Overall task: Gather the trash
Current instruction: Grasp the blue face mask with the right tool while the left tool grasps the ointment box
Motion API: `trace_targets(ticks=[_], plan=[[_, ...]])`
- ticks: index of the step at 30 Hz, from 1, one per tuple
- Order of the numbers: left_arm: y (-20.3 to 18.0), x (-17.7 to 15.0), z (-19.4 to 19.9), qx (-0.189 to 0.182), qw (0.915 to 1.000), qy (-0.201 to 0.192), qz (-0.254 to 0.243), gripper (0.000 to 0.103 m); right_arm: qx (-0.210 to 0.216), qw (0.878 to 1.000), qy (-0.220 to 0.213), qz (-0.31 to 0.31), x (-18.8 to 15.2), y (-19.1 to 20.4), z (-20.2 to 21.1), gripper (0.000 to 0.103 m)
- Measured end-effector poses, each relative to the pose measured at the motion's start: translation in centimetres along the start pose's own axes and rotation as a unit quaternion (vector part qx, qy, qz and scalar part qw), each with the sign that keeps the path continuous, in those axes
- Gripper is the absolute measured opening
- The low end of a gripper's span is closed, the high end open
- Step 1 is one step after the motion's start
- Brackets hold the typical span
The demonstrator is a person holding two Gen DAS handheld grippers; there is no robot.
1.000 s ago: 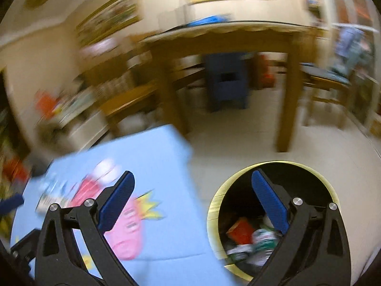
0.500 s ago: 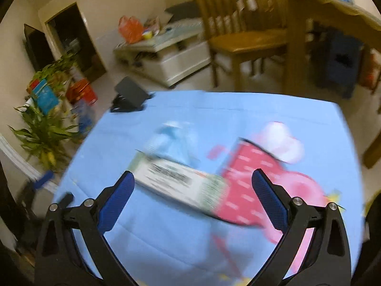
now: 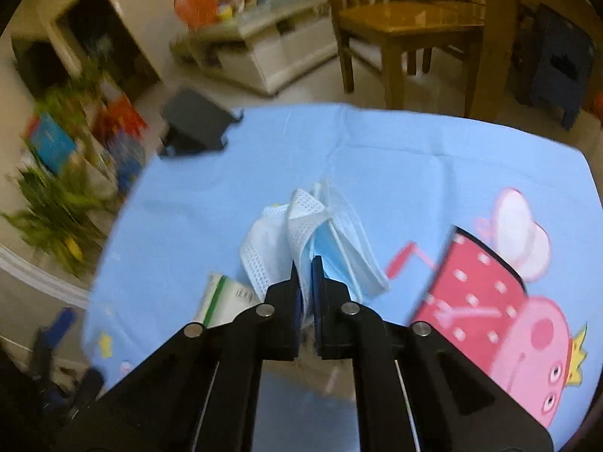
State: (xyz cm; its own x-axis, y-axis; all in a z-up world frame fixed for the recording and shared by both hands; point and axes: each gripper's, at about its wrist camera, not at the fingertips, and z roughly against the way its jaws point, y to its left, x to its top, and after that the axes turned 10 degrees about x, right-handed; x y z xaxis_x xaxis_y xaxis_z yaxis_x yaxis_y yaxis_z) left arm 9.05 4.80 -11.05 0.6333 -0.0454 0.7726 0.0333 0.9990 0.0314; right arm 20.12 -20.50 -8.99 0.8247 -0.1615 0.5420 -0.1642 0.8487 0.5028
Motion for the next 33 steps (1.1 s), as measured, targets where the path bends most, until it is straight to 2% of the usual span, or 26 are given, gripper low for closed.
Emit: trace_targets(ticks=[3, 7, 9, 11, 13, 15, 17, 18, 20, 22, 23, 24, 25, 26, 27, 28, 29, 30, 33], plan=[[-0.2, 0.0, -0.1, -0.002, 1.0000, 0.001, -0.005, 0.096, 0.049, 0.996, -0.056, -0.057, -2.0, -4.2, 6.5, 0.005], [-1.7, -0.4, 0.1, -0.014, 0.9993, 0.001, -0.033, 0.096, 0.065, 0.985, -0.109, -0.117, -5.6, -10.8, 13.2, 0.005], [-2.7, -0.6, 0.2, -0.033, 0.9978, 0.001, -0.058, 0.096, 0.096, 0.970, -0.136, -0.177, -8.3, -15.2, 15.3, 0.005], [-4.6, -0.4, 0.1, -0.083, 0.9908, 0.005, -0.107, 0.096, 0.109, 0.959, -0.153, -0.212, -10.6, -18.0, 16.6, 0.006], [-6.9, 0.2, 0.0, -0.126, 0.9755, -0.004, -0.180, 0.096, 0.120, 0.951, -0.156, -0.239, -11.8, -19.9, 17.2, 0.006], [-9.2, 1.1, -0.1, -0.140, 0.9574, -0.029, -0.251, 0.096, 0.120, 0.951, -0.166, -0.232, -11.8, -20.2, 18.2, 0.005], [-11.6, 2.6, -1.1, -0.163, 0.9316, -0.043, -0.322, 0.096, 0.126, 0.950, -0.176, -0.225, -11.8, -20.2, 18.8, 0.005], [-12.4, 3.0, -1.7, -0.167, 0.9238, -0.042, -0.342, 0.096, 0.127, 0.949, -0.177, -0.226, -12.0, -20.2, 18.8, 0.005], [-14.7, 3.8, -4.1, -0.180, 0.8945, -0.021, -0.409, 0.096, 0.128, 0.947, -0.171, -0.238, -12.2, -20.6, 18.3, 0.005], [-16.8, 3.4, -6.5, -0.177, 0.8608, -0.004, -0.477, 0.093, 0.126, 0.948, -0.165, -0.242, -12.1, -20.6, 18.0, 0.005], [-17.4, 3.1, -7.0, -0.185, 0.8493, 0.006, -0.494, 0.093, 0.124, 0.949, -0.165, -0.240, -12.1, -20.3, 17.8, 0.005], [-18.0, 2.5, -7.8, -0.202, 0.8297, 0.020, -0.520, 0.093, 0.122, 0.949, -0.165, -0.239, -11.9, -20.2, 17.8, 0.005], [-18.1, 2.2, -8.0, -0.204, 0.8232, 0.019, -0.529, 0.094, 0.117, 0.950, -0.167, -0.237, -11.8, -20.2, 17.9, 0.005], [-18.1, 2.1, -8.0, -0.215, 0.8195, 0.010, -0.531, 0.094, 0.116, 0.950, -0.169, -0.237, -11.7, -20.0, 17.9, 0.006], [-18.0, 2.2, -8.4, -0.225, 0.8185, 0.018, -0.529, 0.094, 0.116, 0.949, -0.171, -0.239, -11.5, -19.9, 17.8, 0.006], [-17.9, 2.4, -8.7, -0.233, 0.8211, 0.030, -0.520, 0.091, 0.116, 0.948, -0.173, -0.242, -11.4, -20.0, 17.8, 0.006], [-17.5, 2.6, -9.1, -0.254, 0.8253, 0.053, -0.501, 0.080, 0.115, 0.947, -0.175, -0.244, -11.4, -20.1, 17.9, 0.006], [-16.9, 2.5, -9.0, -0.251, 0.8372, 0.050, -0.484, 0.065, 0.116, 0.945, -0.179, -0.247, -11.5, -20.2, 18.0, 0.006], [-15.4, 1.0, -8.1, -0.222, 0.8647, 0.013, -0.451, 0.062, 0.120, 0.940, -0.188, -0.257, -11.8, -20.4, 18.4, 0.008]])
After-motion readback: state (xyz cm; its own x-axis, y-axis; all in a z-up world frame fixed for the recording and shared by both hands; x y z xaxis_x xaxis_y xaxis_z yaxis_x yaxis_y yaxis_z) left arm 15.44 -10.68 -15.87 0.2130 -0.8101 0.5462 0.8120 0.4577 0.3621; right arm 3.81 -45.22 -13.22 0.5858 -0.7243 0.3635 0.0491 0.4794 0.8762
